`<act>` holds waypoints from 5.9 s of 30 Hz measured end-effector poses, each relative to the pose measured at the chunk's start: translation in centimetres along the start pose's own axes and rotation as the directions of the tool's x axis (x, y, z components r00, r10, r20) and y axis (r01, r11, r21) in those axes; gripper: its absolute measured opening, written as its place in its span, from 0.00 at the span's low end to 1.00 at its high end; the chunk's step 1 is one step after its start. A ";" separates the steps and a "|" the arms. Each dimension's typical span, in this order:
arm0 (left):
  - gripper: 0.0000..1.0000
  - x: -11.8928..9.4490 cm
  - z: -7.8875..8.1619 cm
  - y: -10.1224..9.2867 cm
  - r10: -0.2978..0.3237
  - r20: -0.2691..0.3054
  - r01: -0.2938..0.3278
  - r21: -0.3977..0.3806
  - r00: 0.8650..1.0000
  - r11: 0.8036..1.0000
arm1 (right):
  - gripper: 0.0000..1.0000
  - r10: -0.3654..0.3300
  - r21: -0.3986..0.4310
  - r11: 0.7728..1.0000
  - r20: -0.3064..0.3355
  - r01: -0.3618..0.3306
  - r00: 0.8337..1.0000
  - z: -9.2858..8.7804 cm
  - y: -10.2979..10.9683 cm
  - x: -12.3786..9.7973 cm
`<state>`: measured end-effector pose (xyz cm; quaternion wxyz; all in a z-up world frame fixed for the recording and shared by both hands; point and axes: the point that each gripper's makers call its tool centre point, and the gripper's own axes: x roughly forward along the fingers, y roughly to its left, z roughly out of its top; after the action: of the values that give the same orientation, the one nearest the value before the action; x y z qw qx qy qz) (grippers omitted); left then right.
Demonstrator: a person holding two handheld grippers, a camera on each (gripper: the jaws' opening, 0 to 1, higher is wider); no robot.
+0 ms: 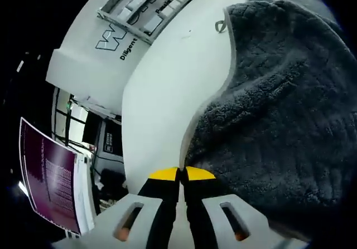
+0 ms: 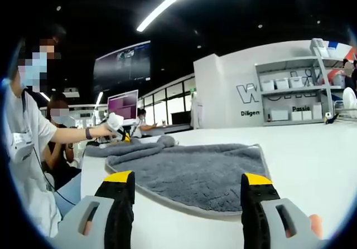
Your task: Open the folded towel by lifting each exposed corner and separating the folded layers until the towel lies flat within the target outline without major curled edges
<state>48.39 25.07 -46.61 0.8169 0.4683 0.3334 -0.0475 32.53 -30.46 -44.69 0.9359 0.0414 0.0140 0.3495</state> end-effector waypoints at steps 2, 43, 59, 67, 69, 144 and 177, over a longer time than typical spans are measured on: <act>0.03 0.3 0.1 0.4 0.014 -0.015 -0.014 0.013 1.000 1.000 | 0.78 0.000 -0.001 1.000 0.000 0.000 1.000 0.0 0.0 0.0; 0.03 5.0 -1.2 10.1 0.302 -0.429 -0.171 0.317 0.851 0.933 | 0.85 -0.047 -0.065 0.997 -0.096 0.041 0.994 -1.5 -0.5 0.2; 0.04 3.4 0.1 13.8 0.475 -0.317 -0.305 0.460 0.821 0.834 | 0.85 -0.043 -0.064 0.997 -0.095 0.037 0.995 -1.5 -0.4 0.1; 0.07 3.8 0.2 13.0 0.442 -0.303 -0.271 0.470 0.844 0.840 | 0.85 -0.045 -0.059 0.997 -0.090 0.040 0.995 -1.5 -0.5 0.1; 0.08 3.8 0.1 12.8 0.430 -0.306 -0.260 0.466 0.849 0.846 | 0.85 -0.043 -0.058 0.998 -0.091 0.038 0.995 -1.5 -0.5 0.1; 0.92 -19.3 2.5 -7.1 -0.152 0.687 0.533 -0.384 0.710 0.754 | 0.84 -0.046 0.005 0.999 -0.087 0.046 0.995 -1.3 -0.8 0.2; 0.99 -21.2 0.2 -12.9 -0.103 0.709 0.526 -0.408 0.697 0.746 | 0.92 -0.023 0.073 0.997 -0.174 0.037 0.984 -1.8 -0.7 1.2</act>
<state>27.03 12.80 -43.47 0.9594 0.0793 0.1076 -0.2482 33.77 -30.07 -46.55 0.9341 0.0462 0.1094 0.3368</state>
